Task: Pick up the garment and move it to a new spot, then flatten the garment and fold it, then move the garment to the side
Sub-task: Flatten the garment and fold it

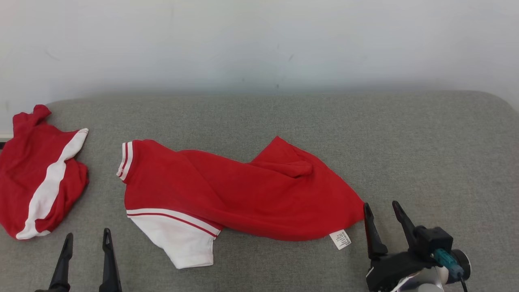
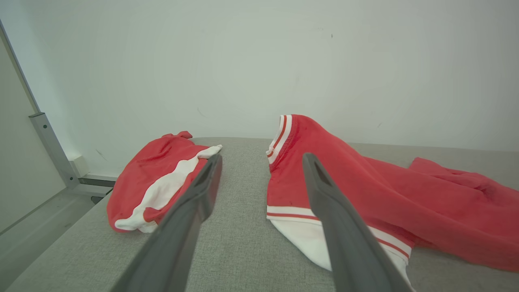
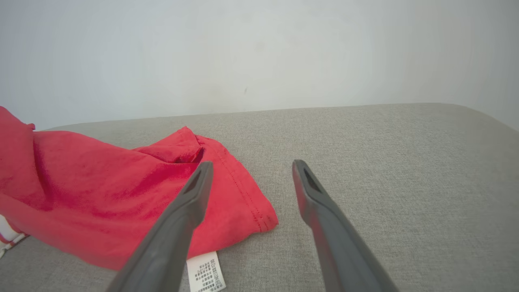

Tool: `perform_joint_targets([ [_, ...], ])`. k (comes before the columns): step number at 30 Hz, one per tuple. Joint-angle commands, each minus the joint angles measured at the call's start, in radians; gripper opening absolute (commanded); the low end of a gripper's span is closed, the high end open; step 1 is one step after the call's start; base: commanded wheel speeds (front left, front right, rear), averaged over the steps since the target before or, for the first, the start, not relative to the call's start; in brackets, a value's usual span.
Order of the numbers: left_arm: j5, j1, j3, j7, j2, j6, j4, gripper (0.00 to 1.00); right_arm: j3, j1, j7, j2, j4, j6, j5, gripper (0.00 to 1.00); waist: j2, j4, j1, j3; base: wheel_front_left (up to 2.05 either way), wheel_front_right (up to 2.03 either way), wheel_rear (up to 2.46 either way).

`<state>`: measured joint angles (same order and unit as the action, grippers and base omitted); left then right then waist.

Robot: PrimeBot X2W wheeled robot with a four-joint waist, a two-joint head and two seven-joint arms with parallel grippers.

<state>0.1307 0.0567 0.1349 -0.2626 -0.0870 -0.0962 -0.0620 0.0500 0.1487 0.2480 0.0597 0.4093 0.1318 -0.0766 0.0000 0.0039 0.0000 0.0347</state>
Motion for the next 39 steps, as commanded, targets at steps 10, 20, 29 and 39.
perform_joint_targets([
  [10,-0.015,-0.043,-0.022,-0.003,0.022,-0.015,-0.005,1.00,-0.024,0.165,-0.071,0.074,0.123,-0.002,0.004,1.00,0.0000,0.049,0.0000,0.029,0.00,0.00,0.00],
  [20,-0.004,-0.063,-0.044,-0.003,0.031,-0.027,-0.026,1.00,-0.051,0.247,-0.077,0.117,0.366,-0.002,-0.029,1.00,0.0000,0.090,0.0000,0.050,0.00,0.00,0.00],
  [29,-0.001,-0.056,-0.039,-0.003,0.034,-0.032,-0.044,1.00,-0.088,0.280,-0.015,0.128,0.474,-0.002,-0.085,0.00,0.0000,0.055,0.0000,0.035,0.00,0.00,0.00],
  [39,0.009,-0.032,-0.035,-0.003,0.036,-0.035,-0.047,1.00,-0.095,0.162,0.015,0.178,0.330,-0.002,-0.115,0.00,0.0000,-0.037,0.0000,0.018,0.00,0.00,0.00],
])
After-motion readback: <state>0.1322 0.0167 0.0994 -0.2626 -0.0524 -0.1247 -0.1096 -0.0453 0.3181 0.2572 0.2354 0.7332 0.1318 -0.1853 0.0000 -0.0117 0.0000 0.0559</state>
